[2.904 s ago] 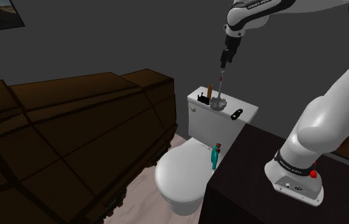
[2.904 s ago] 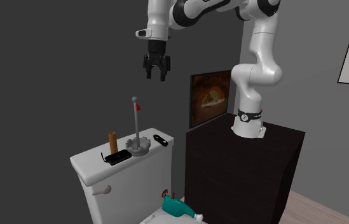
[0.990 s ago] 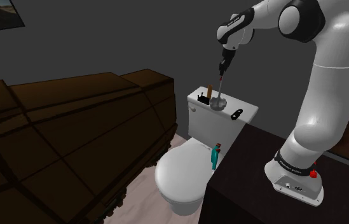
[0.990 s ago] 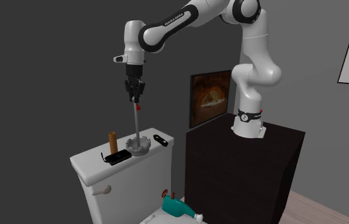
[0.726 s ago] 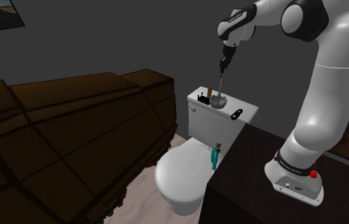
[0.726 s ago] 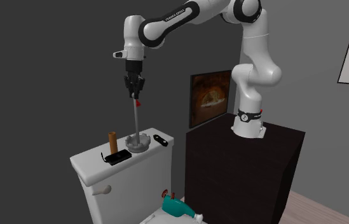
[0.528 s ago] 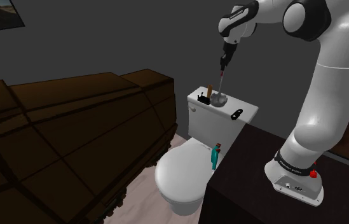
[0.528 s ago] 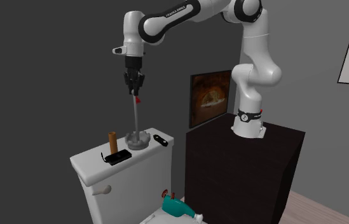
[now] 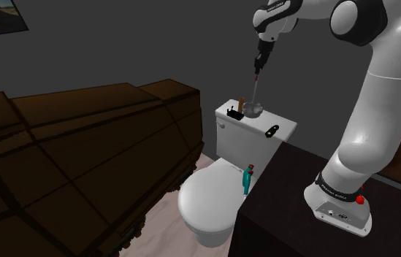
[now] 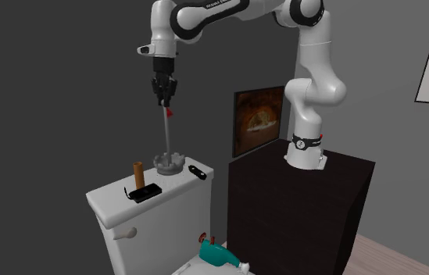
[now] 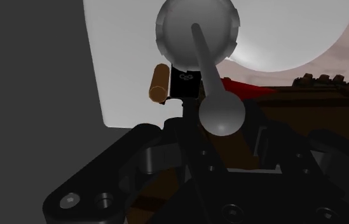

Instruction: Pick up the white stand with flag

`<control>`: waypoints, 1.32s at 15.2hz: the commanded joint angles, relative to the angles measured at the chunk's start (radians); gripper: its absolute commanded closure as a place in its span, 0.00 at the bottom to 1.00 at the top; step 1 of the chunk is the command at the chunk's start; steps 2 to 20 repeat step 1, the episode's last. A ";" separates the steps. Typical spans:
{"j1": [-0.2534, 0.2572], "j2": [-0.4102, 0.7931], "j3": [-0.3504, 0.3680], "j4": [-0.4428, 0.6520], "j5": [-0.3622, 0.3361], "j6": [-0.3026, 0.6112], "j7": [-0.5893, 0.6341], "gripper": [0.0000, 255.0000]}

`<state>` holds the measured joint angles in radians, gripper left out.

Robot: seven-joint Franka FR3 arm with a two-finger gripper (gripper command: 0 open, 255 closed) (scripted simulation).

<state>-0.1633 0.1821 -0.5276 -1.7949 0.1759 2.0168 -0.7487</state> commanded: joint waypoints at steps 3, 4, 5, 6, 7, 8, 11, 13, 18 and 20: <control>0.000 0.001 0.000 0.008 0.000 -0.007 0.001 1.00; 0.000 0.001 0.000 0.008 0.000 -0.007 0.001 1.00; 0.000 0.001 0.000 0.008 0.000 -0.007 0.001 1.00; 0.000 0.001 0.000 0.008 0.000 -0.007 0.001 1.00; 0.000 0.001 0.000 0.008 0.000 -0.007 0.001 1.00; 0.000 0.001 0.000 0.008 0.000 -0.007 0.001 1.00; 0.000 0.001 0.000 0.008 0.000 -0.007 0.001 1.00; 0.000 0.001 0.000 0.008 0.000 -0.007 0.001 1.00; 0.000 0.001 0.000 0.008 0.000 -0.007 0.001 1.00; 0.000 0.001 0.000 0.008 0.000 -0.007 0.001 1.00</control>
